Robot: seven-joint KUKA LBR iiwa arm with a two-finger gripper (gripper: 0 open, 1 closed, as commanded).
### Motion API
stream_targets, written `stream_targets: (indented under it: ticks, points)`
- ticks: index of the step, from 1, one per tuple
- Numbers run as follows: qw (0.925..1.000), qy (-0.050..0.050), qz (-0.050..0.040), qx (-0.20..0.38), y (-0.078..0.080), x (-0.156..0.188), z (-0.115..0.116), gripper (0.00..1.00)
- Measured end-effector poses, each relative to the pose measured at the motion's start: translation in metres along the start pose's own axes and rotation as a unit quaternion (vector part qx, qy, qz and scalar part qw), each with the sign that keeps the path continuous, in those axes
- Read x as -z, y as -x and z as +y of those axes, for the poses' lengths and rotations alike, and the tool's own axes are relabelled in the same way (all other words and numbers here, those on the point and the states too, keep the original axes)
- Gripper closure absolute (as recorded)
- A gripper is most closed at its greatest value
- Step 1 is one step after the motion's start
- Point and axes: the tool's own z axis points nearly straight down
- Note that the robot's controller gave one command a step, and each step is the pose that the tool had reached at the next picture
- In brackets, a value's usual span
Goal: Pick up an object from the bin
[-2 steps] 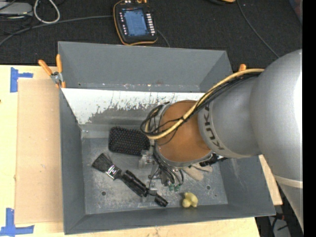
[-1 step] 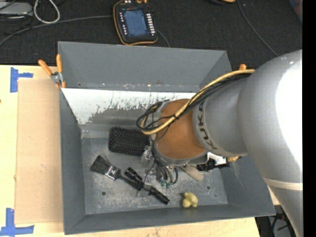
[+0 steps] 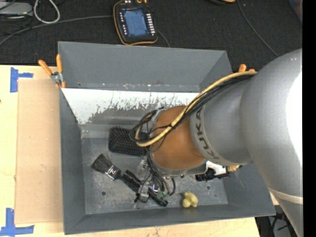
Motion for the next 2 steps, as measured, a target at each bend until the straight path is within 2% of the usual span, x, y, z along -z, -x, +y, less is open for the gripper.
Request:
stream_targets:
  ticks: [1, 2]
  points:
    - [0.9982, 0.002, -0.0057, -0.059, 0.02, -0.03, 0.006, 0.0]
    - [0.9962, 0.0, 0.001, -0.087, 0.014, -0.029, -0.023, 1.0]
